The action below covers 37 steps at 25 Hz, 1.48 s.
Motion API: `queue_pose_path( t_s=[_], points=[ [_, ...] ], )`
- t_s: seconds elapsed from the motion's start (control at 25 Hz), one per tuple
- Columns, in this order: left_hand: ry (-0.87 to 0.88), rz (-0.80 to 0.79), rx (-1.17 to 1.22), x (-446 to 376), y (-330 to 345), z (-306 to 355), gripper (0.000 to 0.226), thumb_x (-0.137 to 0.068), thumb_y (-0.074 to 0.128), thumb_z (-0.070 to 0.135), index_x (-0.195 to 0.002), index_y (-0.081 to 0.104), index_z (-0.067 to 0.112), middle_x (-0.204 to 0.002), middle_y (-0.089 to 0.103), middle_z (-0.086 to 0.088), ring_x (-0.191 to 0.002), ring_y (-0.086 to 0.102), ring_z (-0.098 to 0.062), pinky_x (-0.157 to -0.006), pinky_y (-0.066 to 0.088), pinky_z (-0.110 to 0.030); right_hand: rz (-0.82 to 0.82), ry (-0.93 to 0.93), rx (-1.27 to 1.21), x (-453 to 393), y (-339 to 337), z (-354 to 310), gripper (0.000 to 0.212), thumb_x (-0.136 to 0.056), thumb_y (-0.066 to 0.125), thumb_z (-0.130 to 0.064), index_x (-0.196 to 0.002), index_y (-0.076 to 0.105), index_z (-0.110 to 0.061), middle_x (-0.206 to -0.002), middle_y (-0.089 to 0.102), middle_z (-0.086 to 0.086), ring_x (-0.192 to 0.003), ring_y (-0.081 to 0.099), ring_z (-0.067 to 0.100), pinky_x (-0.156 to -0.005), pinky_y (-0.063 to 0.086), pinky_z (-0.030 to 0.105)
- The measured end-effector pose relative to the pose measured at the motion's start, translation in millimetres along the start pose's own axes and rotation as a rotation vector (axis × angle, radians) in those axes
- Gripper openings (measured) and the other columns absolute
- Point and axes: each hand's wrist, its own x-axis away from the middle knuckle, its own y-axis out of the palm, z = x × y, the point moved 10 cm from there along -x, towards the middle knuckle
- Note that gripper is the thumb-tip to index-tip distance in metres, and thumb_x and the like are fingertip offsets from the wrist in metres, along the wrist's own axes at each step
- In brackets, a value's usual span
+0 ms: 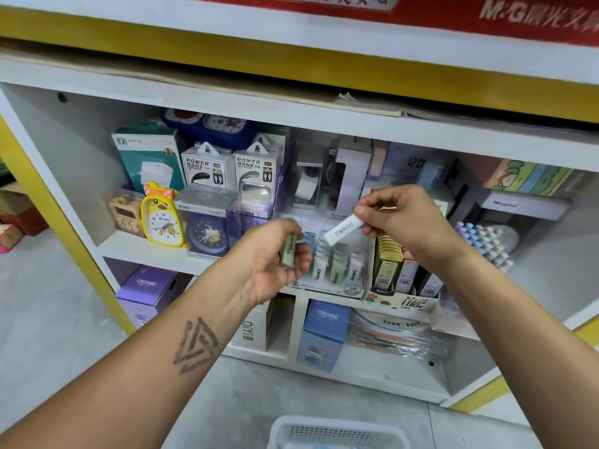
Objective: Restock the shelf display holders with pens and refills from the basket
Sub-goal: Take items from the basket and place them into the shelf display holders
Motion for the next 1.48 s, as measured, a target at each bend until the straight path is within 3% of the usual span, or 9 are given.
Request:
queue_pose_path(
  t_s=[0.24,0.4,0.48,0.56,0.92,1.04,1.24,1.36,1.48],
  points=[
    [-0.038,-0.033,0.039,-2,9,-6,0.023,-0.098,0.042,0.016,-0.097,0.06,0.002,-0.078,0.059,-0.013,-0.064,0.056,-0.022,-0.057,0.05,-0.03,-0.015,-0.014,0.039,2,-13,-4,0.005,-0.088,0.073,-0.004,-0.089,0.077,-0.008,-0.085,0.076,0.015,-0.077,0.074,0.02,-0.074,0.059,0.02],
    [-0.041,-0.028,0.028,-2,15,-11,0.021,-0.101,0.042,0.012,-0.105,0.059,0.001,-0.078,0.06,-0.014,-0.062,0.056,-0.023,-0.051,0.053,-0.026,0.007,-0.15,0.545,2,-18,-17,0.01,-0.09,0.071,-0.012,-0.094,0.078,-0.017,-0.089,0.075,-0.008,-0.084,0.069,0.008,-0.08,0.054,0.019],
    [-0.032,-0.041,0.016,-2,18,-12,0.022,-0.102,0.044,0.009,-0.11,0.061,-0.002,-0.08,0.064,-0.016,-0.066,0.06,-0.025,-0.052,0.056,-0.028,0.025,-0.277,0.806,2,-14,-24,0.02,-0.09,0.063,-0.001,-0.103,0.074,-0.012,-0.095,0.072,0.001,-0.089,0.065,0.018,-0.084,0.055,0.034],
    [-0.02,-0.049,-0.005,-2,18,-13,0.022,-0.102,0.046,0.008,-0.113,0.061,-0.004,-0.084,0.068,-0.018,-0.069,0.063,-0.026,-0.053,0.058,-0.031,0.032,-0.357,0.917,4,-5,-24,0.02,-0.087,0.06,0.002,-0.098,0.071,-0.01,-0.091,0.071,0.007,-0.086,0.064,0.027,-0.077,0.055,0.041],
    [-0.003,-0.077,-0.015,-2,16,-10,0.018,-0.101,0.046,0.002,-0.11,0.059,-0.005,-0.089,0.071,-0.023,-0.072,0.068,-0.03,-0.06,0.061,-0.037,-0.211,-0.369,1.13,7,51,8,0.017,-0.08,0.058,0.002,-0.088,0.067,-0.01,-0.083,0.067,0.008,-0.079,0.062,0.031,-0.069,0.052,0.041],
    [-0.038,-0.102,0.031,-2,16,-12,0.021,-0.101,0.039,-0.003,-0.105,0.059,-0.008,-0.102,0.069,-0.028,-0.082,0.069,-0.035,-0.066,0.062,-0.042,-0.214,-0.351,1.076,7,50,5,0.013,-0.084,0.061,-0.001,-0.089,0.07,-0.008,-0.086,0.07,0.008,-0.082,0.064,0.028,-0.073,0.053,0.042],
    [-0.041,-0.15,0.038,-1,20,-11,0.024,-0.1,0.037,-0.007,-0.114,0.057,-0.009,-0.114,0.067,-0.03,-0.103,0.068,-0.04,-0.076,0.059,-0.047,-0.284,-0.272,1.253,13,58,18,0.013,-0.088,0.053,-0.001,-0.083,0.062,-0.009,-0.081,0.063,0.01,-0.08,0.064,0.031,-0.071,0.055,0.04],
    [-0.009,-0.167,-0.007,0,20,-8,0.026,-0.095,0.05,-0.009,-0.119,0.057,-0.008,-0.108,0.07,-0.027,-0.091,0.07,-0.034,-0.075,0.061,-0.044,-0.13,-0.166,0.834,7,45,3,0.021,-0.097,0.055,-0.01,-0.109,0.072,-0.012,-0.107,0.073,0.006,-0.097,0.067,0.019,-0.085,0.054,0.031],
    [0.038,-0.148,0.0,0,19,-5,0.038,-0.084,0.063,-0.015,-0.121,0.058,-0.005,-0.101,0.069,-0.023,-0.089,0.068,-0.029,-0.074,0.061,-0.036,-0.104,0.103,0.08,7,42,2,0.023,-0.095,0.066,-0.033,-0.096,0.075,-0.012,-0.075,0.073,0.008,-0.059,0.06,0.012,-0.055,0.045,0.024]
  ],
)
